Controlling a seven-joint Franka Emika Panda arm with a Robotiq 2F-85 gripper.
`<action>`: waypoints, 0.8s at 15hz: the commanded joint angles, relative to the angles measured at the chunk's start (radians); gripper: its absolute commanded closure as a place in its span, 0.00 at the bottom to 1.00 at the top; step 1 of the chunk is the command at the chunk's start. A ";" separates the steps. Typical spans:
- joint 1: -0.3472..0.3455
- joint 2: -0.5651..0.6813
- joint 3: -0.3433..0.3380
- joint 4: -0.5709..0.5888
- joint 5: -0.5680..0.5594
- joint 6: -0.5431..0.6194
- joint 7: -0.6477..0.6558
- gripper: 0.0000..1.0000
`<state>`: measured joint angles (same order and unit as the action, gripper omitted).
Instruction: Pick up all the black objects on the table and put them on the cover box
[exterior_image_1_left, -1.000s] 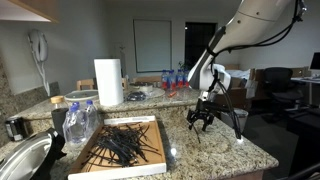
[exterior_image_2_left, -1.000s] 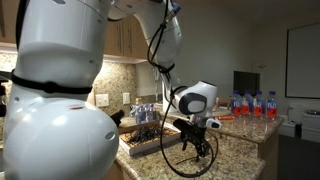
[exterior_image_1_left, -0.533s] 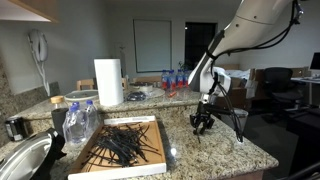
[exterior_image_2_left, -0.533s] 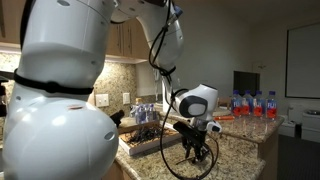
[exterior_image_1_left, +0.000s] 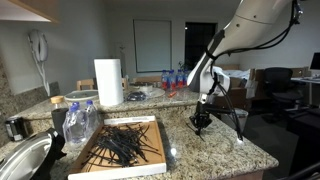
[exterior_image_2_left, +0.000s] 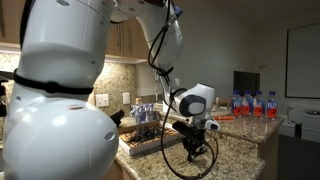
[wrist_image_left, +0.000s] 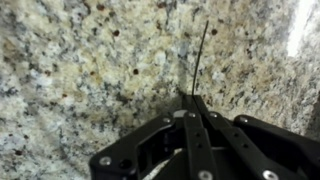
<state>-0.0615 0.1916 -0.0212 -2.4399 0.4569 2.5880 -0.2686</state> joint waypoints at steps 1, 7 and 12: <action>-0.001 -0.032 0.016 -0.016 -0.053 -0.001 0.054 0.94; 0.013 -0.168 0.045 -0.021 -0.044 -0.045 0.062 0.94; 0.048 -0.251 0.038 0.005 -0.083 -0.090 0.110 0.69</action>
<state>-0.0231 -0.0177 0.0268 -2.4243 0.4242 2.5264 -0.2244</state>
